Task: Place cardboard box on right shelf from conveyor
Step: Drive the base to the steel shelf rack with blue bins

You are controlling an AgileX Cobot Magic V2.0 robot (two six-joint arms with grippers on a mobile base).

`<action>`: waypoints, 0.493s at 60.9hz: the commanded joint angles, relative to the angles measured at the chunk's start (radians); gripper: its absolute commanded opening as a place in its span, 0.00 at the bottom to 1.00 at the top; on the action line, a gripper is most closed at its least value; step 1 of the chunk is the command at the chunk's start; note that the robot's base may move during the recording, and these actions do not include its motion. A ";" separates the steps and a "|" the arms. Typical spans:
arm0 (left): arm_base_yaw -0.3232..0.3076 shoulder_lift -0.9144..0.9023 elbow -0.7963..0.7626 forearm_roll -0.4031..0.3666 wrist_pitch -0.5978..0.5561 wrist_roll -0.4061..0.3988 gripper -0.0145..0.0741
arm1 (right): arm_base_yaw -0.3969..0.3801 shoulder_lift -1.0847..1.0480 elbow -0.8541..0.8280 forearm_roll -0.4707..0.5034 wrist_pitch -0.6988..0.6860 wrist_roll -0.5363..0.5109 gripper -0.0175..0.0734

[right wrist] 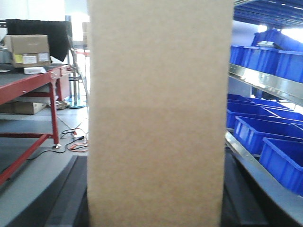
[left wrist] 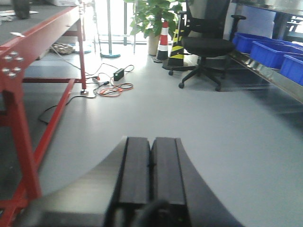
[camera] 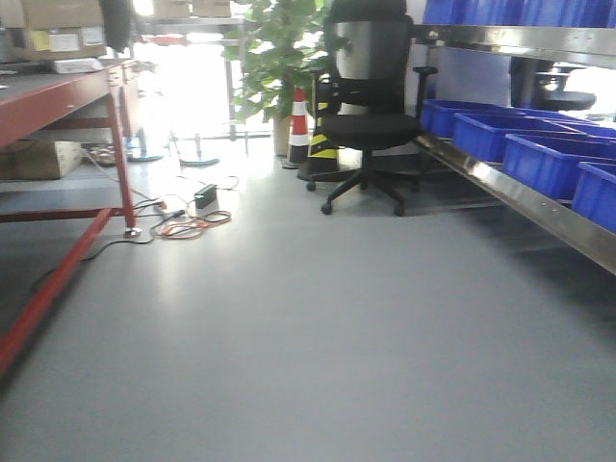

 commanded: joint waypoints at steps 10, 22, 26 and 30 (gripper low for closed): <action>-0.003 -0.005 0.006 -0.008 -0.084 0.000 0.03 | -0.005 0.010 -0.028 -0.008 -0.102 -0.002 0.25; -0.003 -0.005 0.006 -0.008 -0.084 0.000 0.03 | -0.005 0.010 -0.028 -0.008 -0.102 -0.002 0.25; -0.003 -0.005 0.006 -0.008 -0.084 0.000 0.03 | -0.005 0.010 -0.028 -0.008 -0.103 -0.002 0.25; -0.003 -0.005 0.006 -0.008 -0.084 0.000 0.03 | -0.005 0.010 -0.028 -0.008 -0.103 -0.002 0.25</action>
